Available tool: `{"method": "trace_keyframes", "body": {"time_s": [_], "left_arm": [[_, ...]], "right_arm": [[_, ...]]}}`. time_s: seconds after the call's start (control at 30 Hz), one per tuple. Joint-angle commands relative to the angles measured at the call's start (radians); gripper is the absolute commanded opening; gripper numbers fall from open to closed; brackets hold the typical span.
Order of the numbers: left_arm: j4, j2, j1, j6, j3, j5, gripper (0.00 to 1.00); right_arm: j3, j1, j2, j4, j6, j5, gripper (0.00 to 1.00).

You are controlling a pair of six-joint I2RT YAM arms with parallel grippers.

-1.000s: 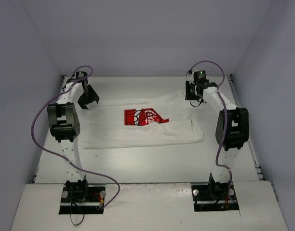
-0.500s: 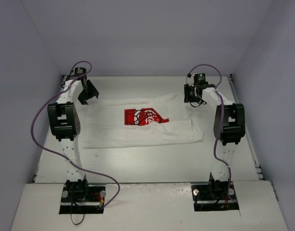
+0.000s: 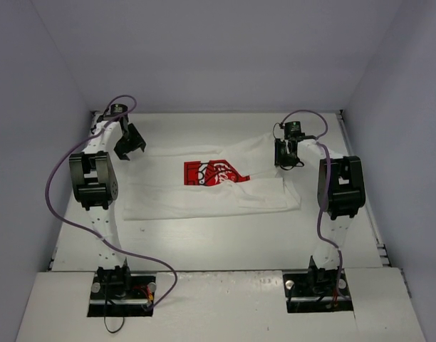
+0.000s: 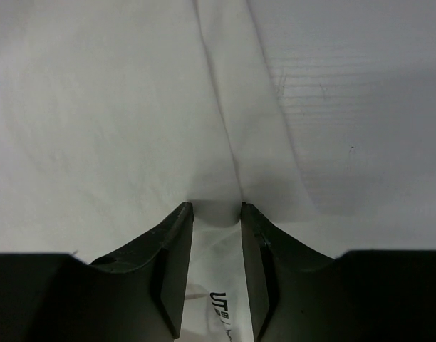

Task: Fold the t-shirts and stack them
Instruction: Grap the side of the flattened tshirt furthest away from the robot with both arms

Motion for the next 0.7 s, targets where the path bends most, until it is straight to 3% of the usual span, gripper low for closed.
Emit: {"method": "trace_keyframes", "body": {"time_s": [0.0, 0.37, 0.43, 0.6, 0.67], "left_arm": [[0.009, -0.089, 0.008, 0.018, 0.018, -0.023, 0.58], [0.007, -0.017, 0.008, 0.0, 0.096, -0.028, 0.58], [0.008, -0.002, 0.008, 0.001, 0.107, -0.029, 0.58], [0.006, 0.026, 0.008, -0.004, 0.12, -0.039, 0.58], [0.007, 0.028, 0.007, -0.011, 0.119, -0.057, 0.58]], "right_arm": [[0.026, 0.005, -0.057, 0.03, 0.024, 0.016, 0.29], [0.024, 0.02, -0.053, 0.031, 0.028, 0.066, 0.37], [0.028, 0.022, -0.042, 0.032, 0.03, 0.057, 0.32], [0.038, 0.035, -0.043, 0.032, 0.023, 0.051, 0.06], [0.038, 0.037, -0.044, 0.032, 0.021, 0.051, 0.03]]}}
